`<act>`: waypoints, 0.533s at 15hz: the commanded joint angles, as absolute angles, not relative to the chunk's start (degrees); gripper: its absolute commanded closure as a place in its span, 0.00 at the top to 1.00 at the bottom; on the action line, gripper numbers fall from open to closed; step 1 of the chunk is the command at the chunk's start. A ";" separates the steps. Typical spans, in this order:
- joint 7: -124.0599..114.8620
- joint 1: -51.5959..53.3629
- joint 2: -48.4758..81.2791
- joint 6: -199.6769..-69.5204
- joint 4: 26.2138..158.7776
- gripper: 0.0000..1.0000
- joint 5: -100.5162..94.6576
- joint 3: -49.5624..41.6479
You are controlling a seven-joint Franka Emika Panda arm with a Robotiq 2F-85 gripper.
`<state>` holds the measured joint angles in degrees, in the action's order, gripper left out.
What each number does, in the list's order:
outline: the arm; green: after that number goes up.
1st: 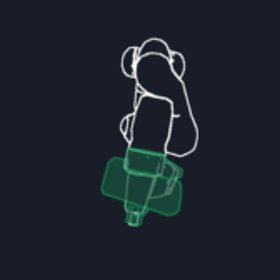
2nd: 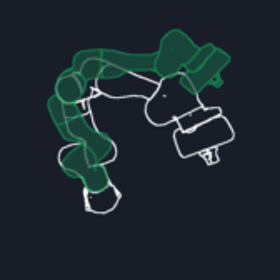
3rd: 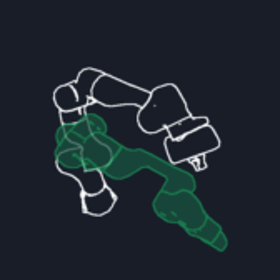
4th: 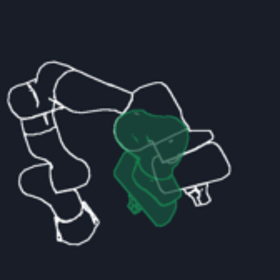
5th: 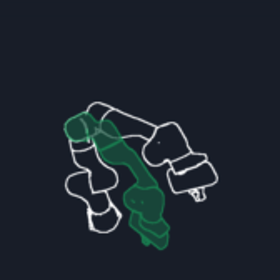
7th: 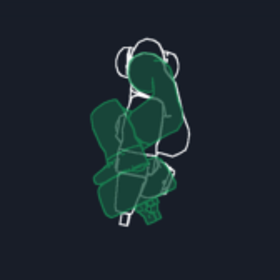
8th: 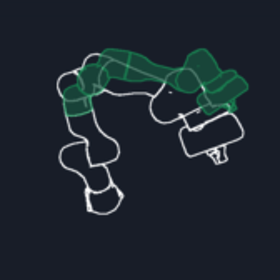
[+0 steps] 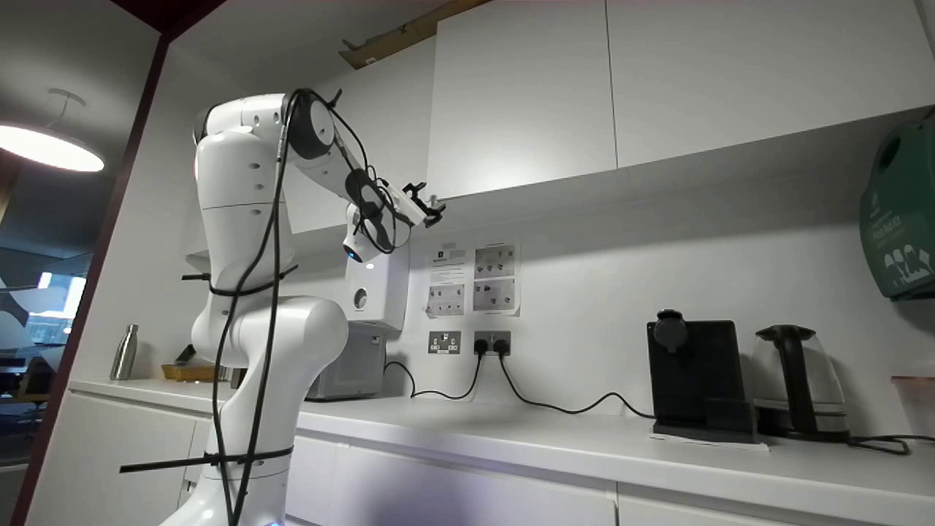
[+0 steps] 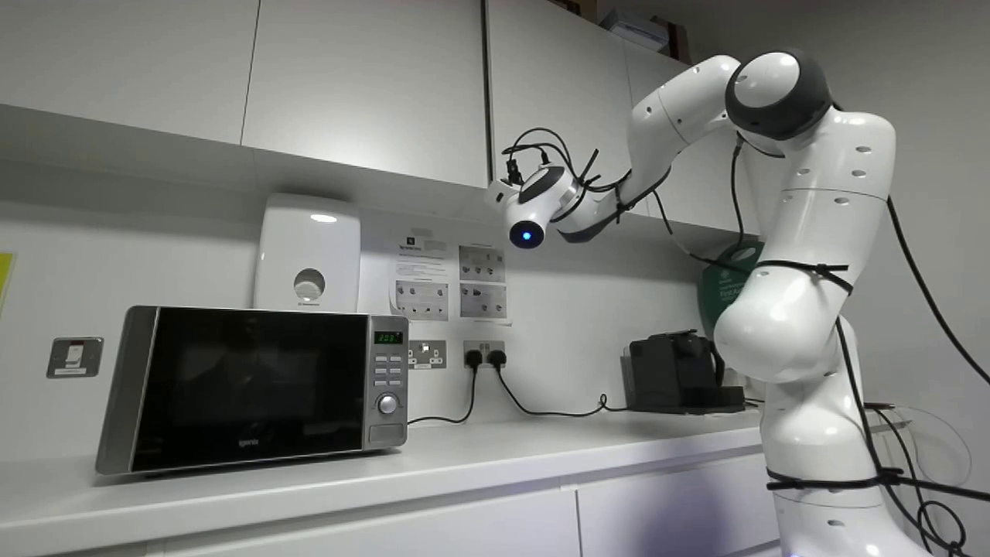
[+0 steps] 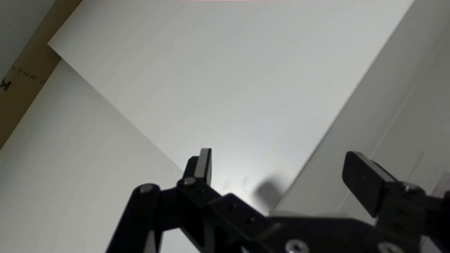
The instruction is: Open the cupboard fully
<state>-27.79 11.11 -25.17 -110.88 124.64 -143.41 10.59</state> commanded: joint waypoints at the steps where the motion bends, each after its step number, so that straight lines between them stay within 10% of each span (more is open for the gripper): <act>1: -27.94 12.70 -21.80 -112.39 120.53 1.00 -144.19 9.26; 8: -36.15 15.14 -20.04 -118.44 117.44 1.00 -142.65 8.68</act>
